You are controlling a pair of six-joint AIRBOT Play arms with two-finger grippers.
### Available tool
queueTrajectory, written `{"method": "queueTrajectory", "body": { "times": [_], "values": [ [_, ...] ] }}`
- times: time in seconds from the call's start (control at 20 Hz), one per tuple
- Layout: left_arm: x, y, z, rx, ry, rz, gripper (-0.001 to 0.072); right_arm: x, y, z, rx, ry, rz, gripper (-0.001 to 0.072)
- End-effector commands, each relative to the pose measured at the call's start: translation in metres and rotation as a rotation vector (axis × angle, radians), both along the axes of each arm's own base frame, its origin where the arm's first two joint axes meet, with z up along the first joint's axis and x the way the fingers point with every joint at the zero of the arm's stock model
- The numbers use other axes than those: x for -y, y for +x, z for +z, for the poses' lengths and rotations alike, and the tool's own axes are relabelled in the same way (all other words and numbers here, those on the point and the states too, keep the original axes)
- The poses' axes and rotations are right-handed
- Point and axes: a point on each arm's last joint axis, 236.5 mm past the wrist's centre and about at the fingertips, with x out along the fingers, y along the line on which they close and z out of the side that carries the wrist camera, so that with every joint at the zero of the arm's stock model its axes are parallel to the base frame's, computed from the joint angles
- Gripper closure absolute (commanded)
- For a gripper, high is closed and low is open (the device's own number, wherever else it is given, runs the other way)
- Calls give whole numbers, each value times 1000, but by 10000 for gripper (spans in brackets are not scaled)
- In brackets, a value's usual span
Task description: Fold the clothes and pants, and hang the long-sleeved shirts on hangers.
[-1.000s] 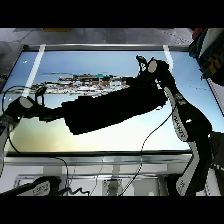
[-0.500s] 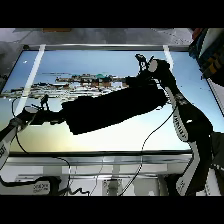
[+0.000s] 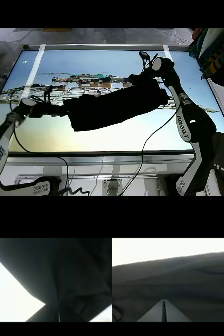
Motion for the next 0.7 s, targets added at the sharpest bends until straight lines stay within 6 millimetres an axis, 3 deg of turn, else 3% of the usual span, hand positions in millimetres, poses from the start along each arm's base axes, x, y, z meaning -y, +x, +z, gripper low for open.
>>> {"method": "queueTrajectory", "body": {
  "times": [0.0, 0.15, 0.3, 0.45, 0.65],
  "values": [
    [-34, -16, 72, 41, 222, -110, 695, 27, 5, 20, 34, 2, -46, 686],
    [-35, -23, 152, 179, 280, -142, 696, 43, 7, 32, 52, 4, -73, 685],
    [-30, -33, 191, 246, 285, -125, 696, 39, 5, 32, 46, 20, -62, 686],
    [-21, -42, 190, 221, 274, -147, 695, -15, -14, 27, 25, 149, 101, 686],
    [-7, -36, 190, 209, 200, -127, 692, -91, -33, 13, 14, 239, 187, 685]
  ]
}}
